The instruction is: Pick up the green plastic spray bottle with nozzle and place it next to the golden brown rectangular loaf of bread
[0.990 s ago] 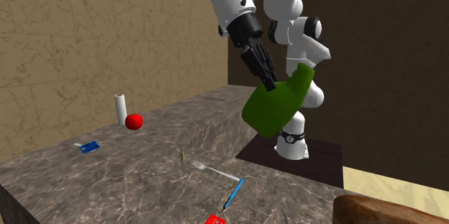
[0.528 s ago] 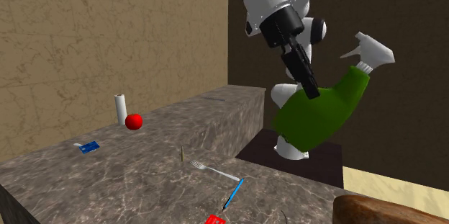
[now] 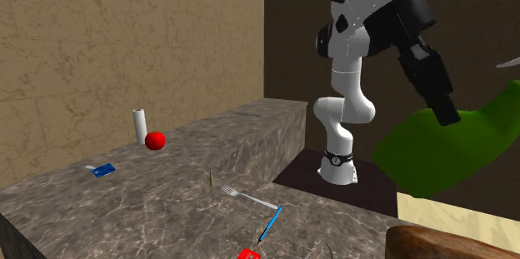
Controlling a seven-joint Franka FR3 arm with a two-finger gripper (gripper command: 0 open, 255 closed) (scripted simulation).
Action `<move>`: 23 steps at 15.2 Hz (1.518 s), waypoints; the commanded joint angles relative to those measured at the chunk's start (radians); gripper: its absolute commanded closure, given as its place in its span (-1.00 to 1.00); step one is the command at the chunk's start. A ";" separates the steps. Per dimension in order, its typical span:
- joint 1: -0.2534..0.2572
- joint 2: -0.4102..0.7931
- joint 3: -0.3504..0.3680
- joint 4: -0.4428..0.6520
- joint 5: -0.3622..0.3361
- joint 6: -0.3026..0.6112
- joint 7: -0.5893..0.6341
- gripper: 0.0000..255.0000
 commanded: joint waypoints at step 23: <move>0.132 0.150 0.046 0.002 -0.029 0.214 0.082 1.00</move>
